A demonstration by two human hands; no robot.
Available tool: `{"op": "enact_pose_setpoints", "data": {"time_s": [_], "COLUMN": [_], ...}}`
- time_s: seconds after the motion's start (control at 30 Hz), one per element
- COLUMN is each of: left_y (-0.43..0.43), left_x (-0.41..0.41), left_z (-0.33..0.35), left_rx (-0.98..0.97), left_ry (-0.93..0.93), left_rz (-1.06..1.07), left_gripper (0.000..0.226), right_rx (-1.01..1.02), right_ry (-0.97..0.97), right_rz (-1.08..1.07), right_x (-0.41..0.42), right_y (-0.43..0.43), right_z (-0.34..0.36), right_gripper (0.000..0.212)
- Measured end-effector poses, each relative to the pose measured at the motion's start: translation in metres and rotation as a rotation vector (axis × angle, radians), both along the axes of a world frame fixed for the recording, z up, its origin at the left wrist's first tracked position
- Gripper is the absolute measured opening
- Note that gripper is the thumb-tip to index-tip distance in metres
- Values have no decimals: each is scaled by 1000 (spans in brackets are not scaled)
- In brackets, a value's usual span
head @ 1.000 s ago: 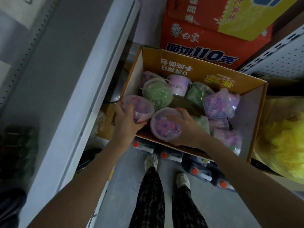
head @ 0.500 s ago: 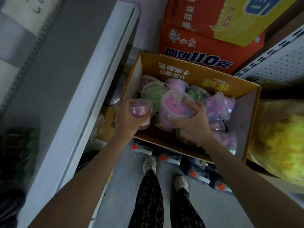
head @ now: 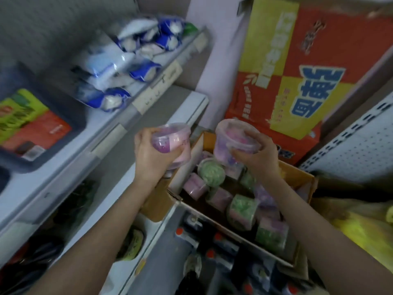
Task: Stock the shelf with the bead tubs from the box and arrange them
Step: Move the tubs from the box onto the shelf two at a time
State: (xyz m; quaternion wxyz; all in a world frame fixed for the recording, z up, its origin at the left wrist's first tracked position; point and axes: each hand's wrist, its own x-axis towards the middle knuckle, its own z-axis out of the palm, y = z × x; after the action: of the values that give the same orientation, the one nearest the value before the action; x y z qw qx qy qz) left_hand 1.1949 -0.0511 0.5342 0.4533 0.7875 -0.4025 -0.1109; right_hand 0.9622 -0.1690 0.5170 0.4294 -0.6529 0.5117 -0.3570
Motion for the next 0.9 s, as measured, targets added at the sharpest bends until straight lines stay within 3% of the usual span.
{"op": "enact_pose_setpoints", "data": {"time_s": [0.47, 0.73, 0.9], "left_y": [127, 209, 262], "left_x": [-30, -29, -17], "left_z": [230, 313, 344], "left_rx": [-373, -460, -469], "left_ry": [-291, -432, -525], "left_rz": [299, 451, 532], "left_gripper": [57, 54, 56], "right_rx": [-153, -299, -336], "right_ry": [-321, -456, -509], "right_rz": [298, 472, 608], "right_x": [22, 72, 112], "right_y": [36, 85, 132], "right_z": [214, 308, 347], "right_gripper": [51, 45, 53]}}
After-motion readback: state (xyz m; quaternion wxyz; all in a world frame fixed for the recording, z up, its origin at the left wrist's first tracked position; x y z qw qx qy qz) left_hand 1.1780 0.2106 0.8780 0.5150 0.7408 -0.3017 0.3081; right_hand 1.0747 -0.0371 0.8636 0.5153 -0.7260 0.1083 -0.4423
